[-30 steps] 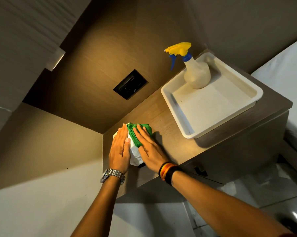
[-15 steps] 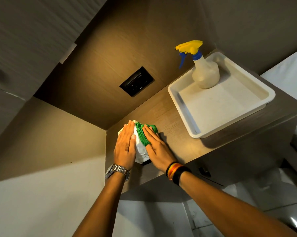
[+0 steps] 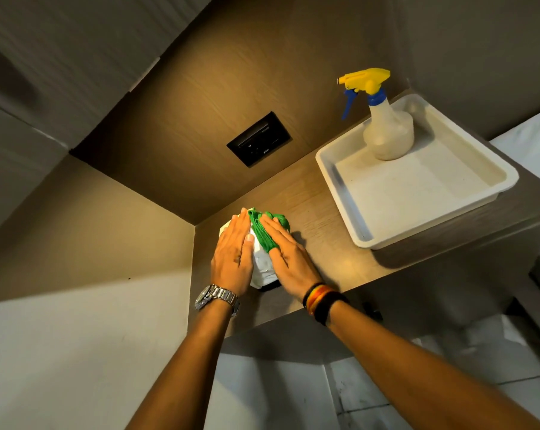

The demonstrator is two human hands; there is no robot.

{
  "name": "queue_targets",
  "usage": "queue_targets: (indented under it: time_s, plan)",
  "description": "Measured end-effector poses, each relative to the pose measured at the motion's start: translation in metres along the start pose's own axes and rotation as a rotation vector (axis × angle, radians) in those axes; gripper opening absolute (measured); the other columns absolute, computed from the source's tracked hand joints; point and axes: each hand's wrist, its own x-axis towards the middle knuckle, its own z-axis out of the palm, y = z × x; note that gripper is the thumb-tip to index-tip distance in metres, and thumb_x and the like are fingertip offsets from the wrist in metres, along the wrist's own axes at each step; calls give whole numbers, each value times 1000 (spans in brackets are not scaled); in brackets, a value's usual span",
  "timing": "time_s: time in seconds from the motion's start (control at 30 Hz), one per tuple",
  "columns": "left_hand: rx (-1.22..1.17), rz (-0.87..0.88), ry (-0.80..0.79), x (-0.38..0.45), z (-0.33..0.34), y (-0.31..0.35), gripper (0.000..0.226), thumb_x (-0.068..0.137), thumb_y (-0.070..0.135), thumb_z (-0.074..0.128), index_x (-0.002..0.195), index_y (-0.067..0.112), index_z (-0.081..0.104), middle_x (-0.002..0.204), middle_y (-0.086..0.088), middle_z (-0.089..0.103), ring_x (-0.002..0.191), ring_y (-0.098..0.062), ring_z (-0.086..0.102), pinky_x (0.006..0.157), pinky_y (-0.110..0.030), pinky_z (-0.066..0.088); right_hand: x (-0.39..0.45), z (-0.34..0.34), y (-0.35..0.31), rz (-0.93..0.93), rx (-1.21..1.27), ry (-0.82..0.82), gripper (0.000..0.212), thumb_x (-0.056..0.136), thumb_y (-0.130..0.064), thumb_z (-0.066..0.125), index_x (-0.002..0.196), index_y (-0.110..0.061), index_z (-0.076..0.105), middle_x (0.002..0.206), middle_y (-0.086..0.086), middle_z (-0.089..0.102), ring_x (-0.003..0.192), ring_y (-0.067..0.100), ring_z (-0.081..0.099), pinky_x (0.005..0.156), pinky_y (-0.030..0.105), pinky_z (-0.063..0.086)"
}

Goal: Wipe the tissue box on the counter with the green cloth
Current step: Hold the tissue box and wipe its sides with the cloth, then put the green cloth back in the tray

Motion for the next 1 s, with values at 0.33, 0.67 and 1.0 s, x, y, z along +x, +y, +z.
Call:
queue_targets:
  time_s: [0.33, 0.67, 1.0]
  plan:
    - [-9, 2, -65, 4, -12, 7, 59, 102, 39, 27, 159, 22, 26, 167, 2, 25, 155, -15, 17, 128, -42, 15, -73, -60, -26, 52, 116, 97, 50, 96, 2, 41, 140, -19, 52, 145, -1, 53, 134, 7, 48, 110, 22, 41]
    - [-41, 134, -37, 27, 22, 97, 53, 109, 27, 30, 160, 15, 23, 169, -5, 18, 157, -24, 7, 127, -38, -1, 7, -217, -78, -56, -738, 113, 52, 96, -7, 42, 148, -13, 40, 157, 6, 38, 145, 22, 34, 121, 34, 25]
    - [53, 46, -254, 13, 116, 155, 61, 109, 29, 24, 161, 8, 0, 170, -10, -7, 157, -24, -5, 126, -36, -3, 34, -224, -11, 407, -1380, -544, 67, 99, -37, 36, 156, -16, 9, 167, 7, -3, 153, 29, -5, 122, 49, 0]
